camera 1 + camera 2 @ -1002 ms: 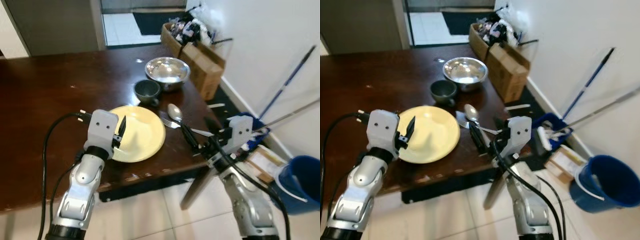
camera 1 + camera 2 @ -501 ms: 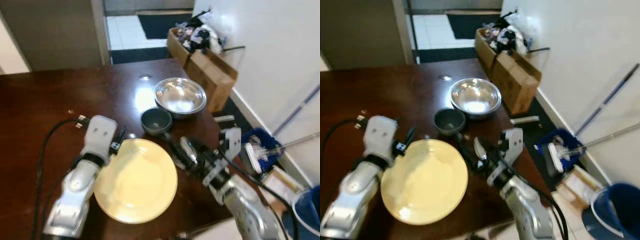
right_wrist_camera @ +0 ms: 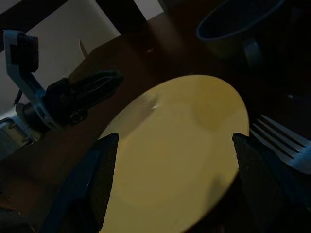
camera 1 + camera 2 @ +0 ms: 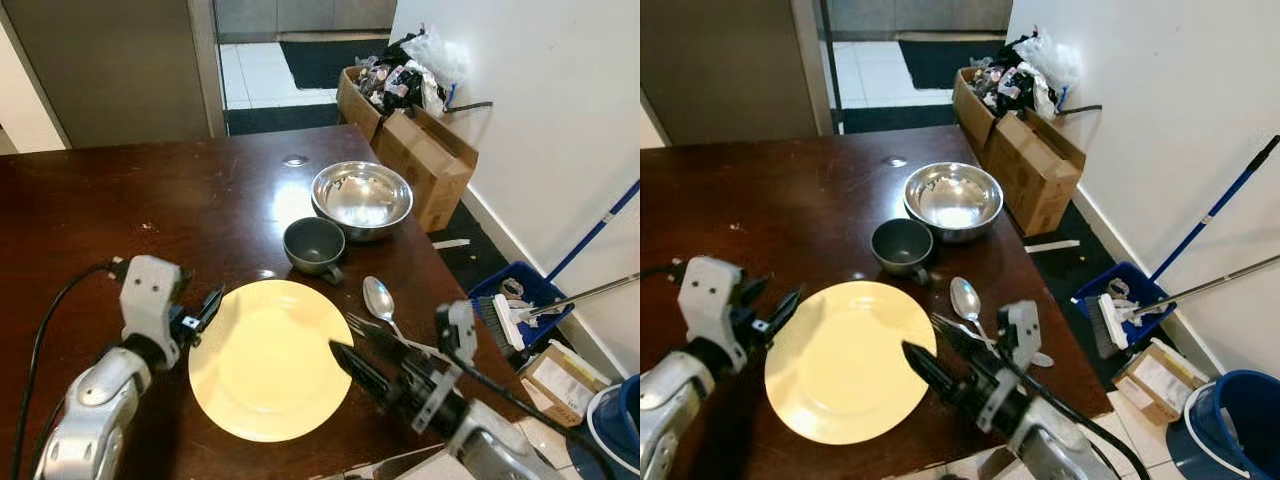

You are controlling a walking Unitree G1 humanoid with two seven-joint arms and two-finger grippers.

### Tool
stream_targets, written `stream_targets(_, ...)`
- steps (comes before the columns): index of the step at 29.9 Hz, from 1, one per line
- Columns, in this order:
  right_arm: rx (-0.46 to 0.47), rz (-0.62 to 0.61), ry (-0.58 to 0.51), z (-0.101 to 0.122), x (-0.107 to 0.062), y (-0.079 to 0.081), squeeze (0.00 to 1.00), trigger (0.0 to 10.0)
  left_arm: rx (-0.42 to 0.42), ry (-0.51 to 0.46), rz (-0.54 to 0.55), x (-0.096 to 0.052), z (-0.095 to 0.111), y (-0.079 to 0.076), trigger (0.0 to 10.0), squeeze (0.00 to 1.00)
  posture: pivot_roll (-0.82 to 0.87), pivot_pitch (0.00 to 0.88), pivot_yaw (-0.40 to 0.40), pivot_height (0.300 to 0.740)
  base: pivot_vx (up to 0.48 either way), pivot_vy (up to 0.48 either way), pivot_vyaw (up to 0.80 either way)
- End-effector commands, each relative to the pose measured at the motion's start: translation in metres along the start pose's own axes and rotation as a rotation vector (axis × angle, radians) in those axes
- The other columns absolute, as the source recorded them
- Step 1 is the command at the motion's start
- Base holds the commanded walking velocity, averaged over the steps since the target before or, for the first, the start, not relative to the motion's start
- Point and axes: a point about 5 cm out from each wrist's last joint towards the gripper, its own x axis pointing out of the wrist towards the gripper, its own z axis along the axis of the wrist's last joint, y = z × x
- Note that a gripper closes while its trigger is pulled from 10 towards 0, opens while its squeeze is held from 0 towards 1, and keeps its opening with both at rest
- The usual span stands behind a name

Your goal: Setting the table

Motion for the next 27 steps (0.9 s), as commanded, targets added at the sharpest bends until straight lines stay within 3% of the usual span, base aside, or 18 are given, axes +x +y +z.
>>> stream_targets(1,-0.011,-0.025,0.009,0.0,-0.002,-0.006,0.0,10.0,-0.002,0.086,-0.036,-0.002,-0.02,-0.003,10.0,0.0,-0.14,0.011,0.018,0.74,0.0,0.0,0.0)
stream_targets(8,0.006,-0.07,-0.011,0.003,0.003,-0.019,0.0,10.0,0.066,0.192,0.02,-0.002,-0.049,0.002,10.0,0.0,-0.14,0.008,0.02,0.74,0.0,0.0,0.0)
stream_targets(14,0.04,-0.06,-0.046,0.008,0.008,-0.023,0.0,10.0,0.022,0.31,0.048,-0.008,-0.079,0.005,10.0,0.0,-0.15,0.005,0.018,0.74,0.0,0.0,0.0)
stream_targets(18,0.044,-0.019,-0.061,0.015,0.013,-0.018,0.0,10.0,0.005,0.339,0.035,-0.009,-0.09,0.0,10.0,0.0,-0.15,0.006,0.007,0.74,0.0,0.0,0.0)
stream_targets(27,0.151,0.112,-0.13,0.028,0.021,0.003,0.0,10.0,0.016,0.297,0.033,-0.005,-0.088,-0.006,10.0,0.0,-0.15,0.013,-0.003,0.74,0.0,0.0,0.0)
